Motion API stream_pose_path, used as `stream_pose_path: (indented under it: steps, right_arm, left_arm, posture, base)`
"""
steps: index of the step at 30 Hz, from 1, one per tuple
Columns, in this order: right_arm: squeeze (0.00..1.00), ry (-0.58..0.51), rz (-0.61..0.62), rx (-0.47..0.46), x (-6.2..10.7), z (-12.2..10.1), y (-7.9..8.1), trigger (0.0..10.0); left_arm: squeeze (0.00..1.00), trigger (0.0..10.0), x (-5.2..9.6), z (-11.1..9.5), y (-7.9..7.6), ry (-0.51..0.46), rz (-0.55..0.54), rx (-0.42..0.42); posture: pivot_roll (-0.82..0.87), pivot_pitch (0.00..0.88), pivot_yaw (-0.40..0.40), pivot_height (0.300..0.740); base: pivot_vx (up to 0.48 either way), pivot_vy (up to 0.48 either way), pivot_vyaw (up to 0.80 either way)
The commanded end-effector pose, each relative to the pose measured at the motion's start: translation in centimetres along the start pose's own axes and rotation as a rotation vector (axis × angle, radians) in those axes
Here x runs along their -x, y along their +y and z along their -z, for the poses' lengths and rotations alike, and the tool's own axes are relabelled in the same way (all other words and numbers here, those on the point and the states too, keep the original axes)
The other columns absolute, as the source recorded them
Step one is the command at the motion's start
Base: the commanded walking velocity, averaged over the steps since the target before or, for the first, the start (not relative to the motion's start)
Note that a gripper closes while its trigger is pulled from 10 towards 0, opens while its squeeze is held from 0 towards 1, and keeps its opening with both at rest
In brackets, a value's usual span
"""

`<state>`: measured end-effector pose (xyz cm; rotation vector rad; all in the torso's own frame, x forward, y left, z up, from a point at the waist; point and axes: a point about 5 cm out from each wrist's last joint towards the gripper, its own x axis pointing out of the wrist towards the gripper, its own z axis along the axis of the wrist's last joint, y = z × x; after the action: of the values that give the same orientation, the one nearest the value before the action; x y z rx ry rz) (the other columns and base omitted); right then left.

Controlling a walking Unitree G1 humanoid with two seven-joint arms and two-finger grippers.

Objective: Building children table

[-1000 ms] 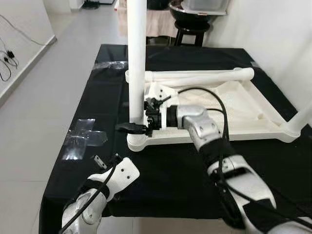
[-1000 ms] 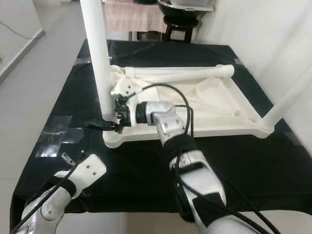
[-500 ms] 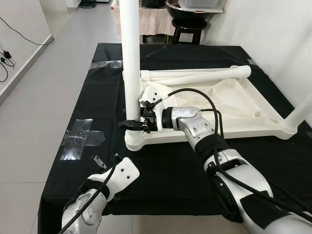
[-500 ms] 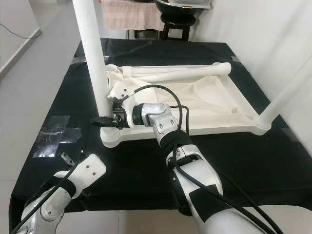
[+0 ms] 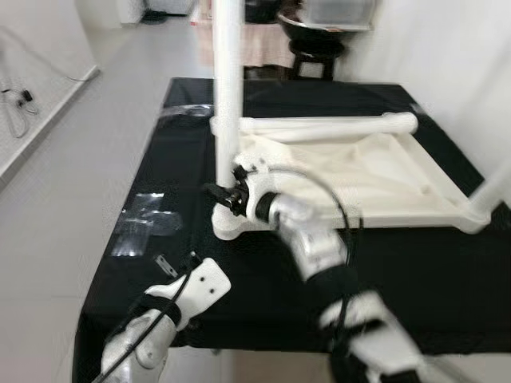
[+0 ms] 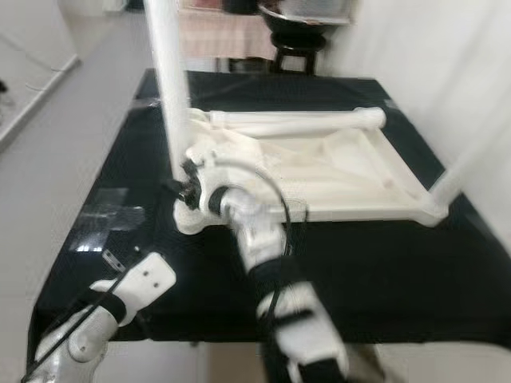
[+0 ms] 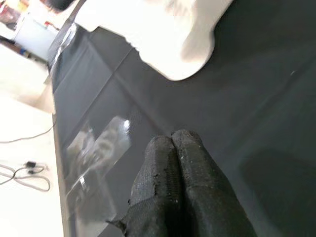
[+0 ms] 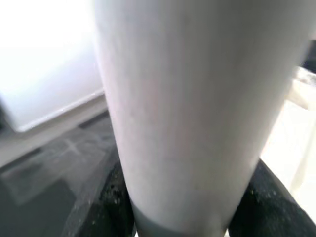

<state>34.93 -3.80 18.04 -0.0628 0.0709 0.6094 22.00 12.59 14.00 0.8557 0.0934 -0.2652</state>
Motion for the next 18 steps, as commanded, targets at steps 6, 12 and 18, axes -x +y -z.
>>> stream_pose_path:
  steps: [6,12,18]
  right_arm:
    - [0.00,0.022,0.117,-0.064,-0.1,1.6,1.0,0.0]
    - [0.00,0.030,0.099,-0.044,-0.8,0.6,-0.1,10.0]
    - [1.00,-0.013,-0.033,-0.026,-1.8,-1.7,-1.2,10.0]
  left_arm:
    - [0.00,10.0,-0.3,0.1,-0.4,0.012,0.020,-0.002]
    - [0.00,10.0,-0.4,0.0,-0.5,0.010,0.021,-0.002]
    - [0.00,10.0,-0.4,-0.4,-0.6,-0.011,0.001,-0.044]
  posture:
    - [0.15,0.096,-0.089,0.740]
    - [0.16,0.093,-0.091,0.740]
    - [0.16,0.091,-0.092,0.740]
  base:
    - [0.000,0.000,0.00]
    - [0.000,0.000,0.00]
    - [0.000,0.000,0.00]
